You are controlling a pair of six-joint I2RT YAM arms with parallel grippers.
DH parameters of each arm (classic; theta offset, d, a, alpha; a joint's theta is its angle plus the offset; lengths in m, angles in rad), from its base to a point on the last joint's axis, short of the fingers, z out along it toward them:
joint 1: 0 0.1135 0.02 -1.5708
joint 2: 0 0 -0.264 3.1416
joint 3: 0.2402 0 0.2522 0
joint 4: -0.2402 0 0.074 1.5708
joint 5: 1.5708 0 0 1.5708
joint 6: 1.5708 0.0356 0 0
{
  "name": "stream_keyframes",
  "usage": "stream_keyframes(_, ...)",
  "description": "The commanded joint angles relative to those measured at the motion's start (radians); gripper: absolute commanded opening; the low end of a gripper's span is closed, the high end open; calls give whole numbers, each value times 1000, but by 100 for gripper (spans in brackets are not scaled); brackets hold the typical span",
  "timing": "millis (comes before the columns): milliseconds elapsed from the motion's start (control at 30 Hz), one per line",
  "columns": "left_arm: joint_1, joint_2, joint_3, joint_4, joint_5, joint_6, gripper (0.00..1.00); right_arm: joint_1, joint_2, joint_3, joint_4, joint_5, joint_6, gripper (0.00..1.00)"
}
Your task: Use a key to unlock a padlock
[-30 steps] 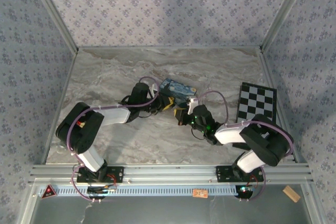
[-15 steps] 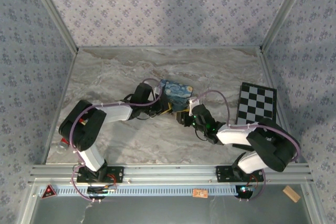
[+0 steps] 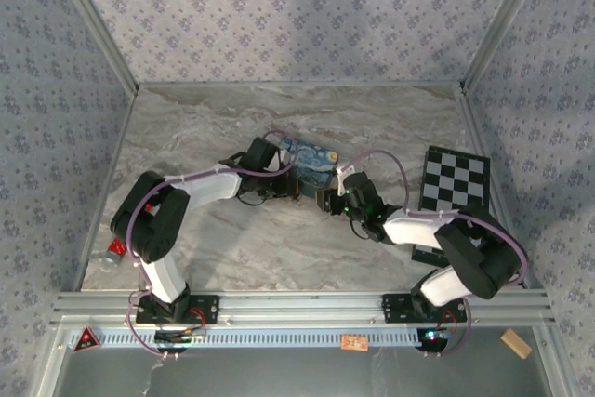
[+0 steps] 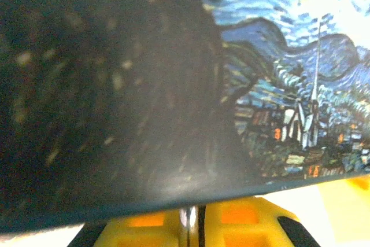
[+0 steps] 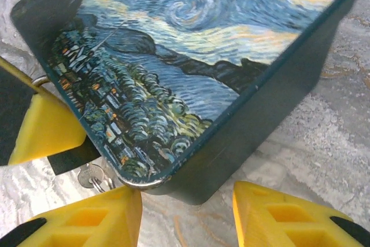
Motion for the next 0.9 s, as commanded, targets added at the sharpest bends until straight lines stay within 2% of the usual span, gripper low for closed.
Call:
stream_keyframes(0, -32, 30, 4, -201, -13, 102, 3, -37, 43, 50, -51, 111, -15, 46)
stream_keyframes(233, -46, 63, 11, -185, -39, 94, 6, -78, 63, 57, -21, 120, -36, 47)
stream_keyframes(333, -48, 65, 19, -185, -61, 94, 11, -72, 55, 53, -14, 108, -35, 47)
stream_keyframes(633, -49, -15, -10, -140, -68, 74, 42, -23, -35, 17, -52, 131, -36, 47)
stream_keyframes(867, -48, -244, -111, -102, -121, 105, 68, -9, -184, -13, -137, 114, -55, 47)
